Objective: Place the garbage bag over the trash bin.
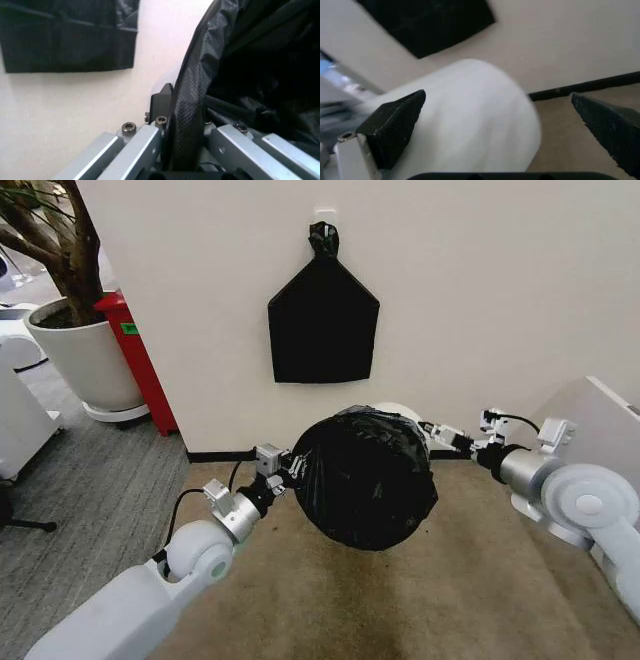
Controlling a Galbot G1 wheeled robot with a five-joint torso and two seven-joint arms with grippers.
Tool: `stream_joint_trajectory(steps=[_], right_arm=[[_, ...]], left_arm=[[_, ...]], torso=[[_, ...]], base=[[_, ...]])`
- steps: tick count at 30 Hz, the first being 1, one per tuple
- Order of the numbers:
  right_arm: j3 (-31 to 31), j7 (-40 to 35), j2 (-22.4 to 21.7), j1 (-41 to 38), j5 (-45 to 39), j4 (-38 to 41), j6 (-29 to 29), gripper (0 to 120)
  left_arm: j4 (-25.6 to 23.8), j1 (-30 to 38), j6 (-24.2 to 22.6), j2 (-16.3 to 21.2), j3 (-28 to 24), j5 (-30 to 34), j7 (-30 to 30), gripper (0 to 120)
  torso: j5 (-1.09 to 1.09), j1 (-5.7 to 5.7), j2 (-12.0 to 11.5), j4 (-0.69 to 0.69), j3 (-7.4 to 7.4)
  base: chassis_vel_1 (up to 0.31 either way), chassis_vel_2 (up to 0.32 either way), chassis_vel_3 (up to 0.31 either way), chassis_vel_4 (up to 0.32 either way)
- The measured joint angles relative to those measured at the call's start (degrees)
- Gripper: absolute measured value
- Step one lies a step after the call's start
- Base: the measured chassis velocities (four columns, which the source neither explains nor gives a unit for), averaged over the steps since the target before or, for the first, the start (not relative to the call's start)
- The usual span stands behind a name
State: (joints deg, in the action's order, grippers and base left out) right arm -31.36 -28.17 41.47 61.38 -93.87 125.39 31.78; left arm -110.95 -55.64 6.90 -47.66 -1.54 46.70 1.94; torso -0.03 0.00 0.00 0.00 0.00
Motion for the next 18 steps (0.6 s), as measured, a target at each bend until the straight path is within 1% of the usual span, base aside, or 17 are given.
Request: stream_joint_trajectory(steps=[1, 4, 6, 8, 10, 13, 18], right_arm=[[0.0, 0.0, 0.0, 0.0, 0.0, 0.0, 0.0, 100], [-1.3, -0.4, -1.2, 1.7, -5.1, 4.3, -0.1, 100], [-1.1, -0.9, -1.4, 2.3, -7.6, 6.8, -0.2, 100], [-0.4, -1.8, -1.1, 2.0, -8.9, 7.7, -0.4, 100], [0.1, -2.3, -0.9, 1.6, -9.1, 8.0, -0.4, 100], [1.3, -2.0, -0.5, 1.6, -6.4, 7.1, -0.1, 100], [1.3, -1.1, -0.4, 2.3, -3.7, 4.7, 0.4, 100]], left_arm=[[0.0, 0.0, 0.0, 0.0, 0.0, 0.0, 0.0, 0], [0.9, -0.1, -0.2, -0.3, 0.4, 0.8, 0.1, 0], [1.1, -0.1, -0.4, -0.5, 0.5, 1.2, 0.1, 0], [1.1, -0.1, -0.5, -0.5, 0.5, 1.3, 0.1, 0], [1.0, -0.1, -0.6, -0.5, 0.5, 1.3, 0.2, 0], [0.2, -0.4, -0.6, -0.2, 0.7, 1.4, 0.3, 0], [-0.9, -0.9, -0.6, 0.4, 1.0, 1.6, 0.6, 0]], torso=[[0.00, 0.00, 0.0, 0.00, 0.00], [0.00, 0.00, 0.0, -0.01, 0.00], [0.01, 0.00, 0.0, -0.01, -0.01], [0.02, 0.00, 0.0, -0.01, -0.01], [0.03, 0.00, 0.0, 0.00, -0.01], [0.03, 0.00, 0.0, 0.01, 0.00], [0.03, 0.00, 0.0, 0.00, 0.00]], base=[[0.000, 0.000, 0.000, 0.000], [0.000, 0.000, 0.000, 0.000], [0.000, 0.000, 0.000, 0.000], [0.000, 0.000, 0.000, 0.000], [0.000, 0.000, 0.000, 0.000], [0.000, 0.000, 0.000, 0.000], [0.000, 0.000, 0.000, 0.000]])
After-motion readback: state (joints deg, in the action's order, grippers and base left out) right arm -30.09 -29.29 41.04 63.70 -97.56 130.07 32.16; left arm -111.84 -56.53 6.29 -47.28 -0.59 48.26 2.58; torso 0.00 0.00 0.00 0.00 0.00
